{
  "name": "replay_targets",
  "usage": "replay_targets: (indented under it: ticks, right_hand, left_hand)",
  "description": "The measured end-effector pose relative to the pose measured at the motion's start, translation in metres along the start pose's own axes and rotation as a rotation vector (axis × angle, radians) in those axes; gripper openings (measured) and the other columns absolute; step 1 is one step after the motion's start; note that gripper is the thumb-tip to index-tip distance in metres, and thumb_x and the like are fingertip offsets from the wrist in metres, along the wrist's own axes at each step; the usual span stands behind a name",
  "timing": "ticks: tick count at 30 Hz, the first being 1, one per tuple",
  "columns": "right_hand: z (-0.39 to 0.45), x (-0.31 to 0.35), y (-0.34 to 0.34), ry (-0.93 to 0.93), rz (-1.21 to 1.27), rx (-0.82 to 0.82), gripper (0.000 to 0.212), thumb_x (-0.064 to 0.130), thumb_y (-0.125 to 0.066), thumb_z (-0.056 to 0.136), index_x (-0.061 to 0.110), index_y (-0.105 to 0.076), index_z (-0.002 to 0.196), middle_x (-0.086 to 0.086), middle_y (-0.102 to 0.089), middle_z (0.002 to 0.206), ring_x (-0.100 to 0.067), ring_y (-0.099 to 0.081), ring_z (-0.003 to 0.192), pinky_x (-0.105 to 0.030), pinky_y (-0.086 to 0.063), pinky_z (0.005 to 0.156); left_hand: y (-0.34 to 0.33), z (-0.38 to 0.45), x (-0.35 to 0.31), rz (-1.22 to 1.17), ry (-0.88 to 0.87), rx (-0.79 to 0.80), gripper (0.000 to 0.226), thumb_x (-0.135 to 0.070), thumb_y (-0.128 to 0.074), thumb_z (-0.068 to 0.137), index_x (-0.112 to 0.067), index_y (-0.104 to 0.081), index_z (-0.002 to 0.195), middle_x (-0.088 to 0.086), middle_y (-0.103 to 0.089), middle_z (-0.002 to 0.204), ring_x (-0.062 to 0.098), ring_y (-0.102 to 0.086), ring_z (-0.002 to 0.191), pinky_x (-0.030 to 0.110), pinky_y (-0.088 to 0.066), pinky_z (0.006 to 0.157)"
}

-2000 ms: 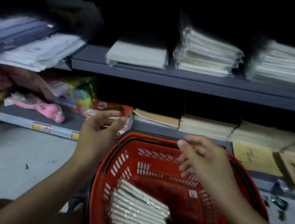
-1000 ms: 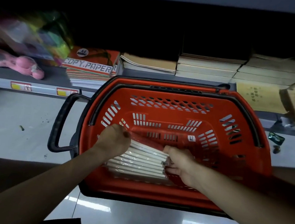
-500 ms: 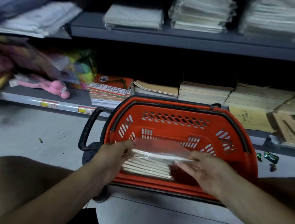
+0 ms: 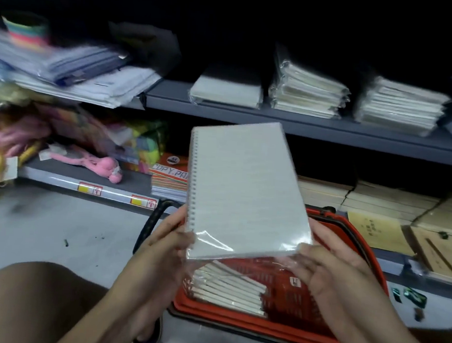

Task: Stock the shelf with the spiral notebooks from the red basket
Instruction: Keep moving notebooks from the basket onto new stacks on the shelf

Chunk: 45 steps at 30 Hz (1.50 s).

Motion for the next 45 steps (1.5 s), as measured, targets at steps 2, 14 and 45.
replay_targets:
  ticks: [2, 14, 45]
  right_hand:
    - [0.007, 0.002, -0.009, 0.055, -0.011, 0.035, 0.047, -0.009, -0.052, 0.090, 0.014, -0.061, 0.130, -0.016, -0.075, 0.116, -0.029, -0.074, 0.102, -0.034, -0.062, 0.082]
    - [0.062, 0.002, -0.037, 0.168, 0.061, 0.077, 0.057, -0.004, -0.057, 0.081, 0.013, -0.057, 0.135, -0.013, -0.074, 0.118, -0.027, -0.074, 0.105, -0.033, -0.062, 0.080]
    - [0.248, 0.032, -0.085, 0.545, -0.475, -0.324, 0.025, 0.023, -0.083, 0.080, 0.026, -0.072, 0.102, -0.001, -0.074, 0.095, -0.022, -0.073, 0.085, -0.037, -0.062, 0.079]
  left_hand:
    - [0.002, 0.003, -0.010, 0.022, -0.053, 0.042, 0.055, -0.001, -0.057, 0.088, -0.021, -0.058, 0.139, 0.012, -0.060, 0.142, 0.038, -0.052, 0.134, 0.056, -0.046, 0.103]
    - [0.002, 0.041, -0.052, 0.013, -0.163, 0.104, 0.050, -0.003, -0.045, 0.096, -0.021, -0.055, 0.142, 0.007, -0.062, 0.141, 0.029, -0.060, 0.128, 0.035, -0.060, 0.084]
    - [0.020, 0.218, -0.128, 0.756, -0.545, -0.426, 0.042, -0.019, -0.071, 0.090, -0.028, -0.063, 0.131, -0.004, -0.078, 0.093, 0.008, -0.075, 0.078, 0.028, -0.061, 0.073]
Point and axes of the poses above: each hand's wrist, its own z-axis towards the middle knuckle, its own y-axis out of the back of the hand, x = y × z, the point moved 2 cm from there along z, towards the middle knuckle
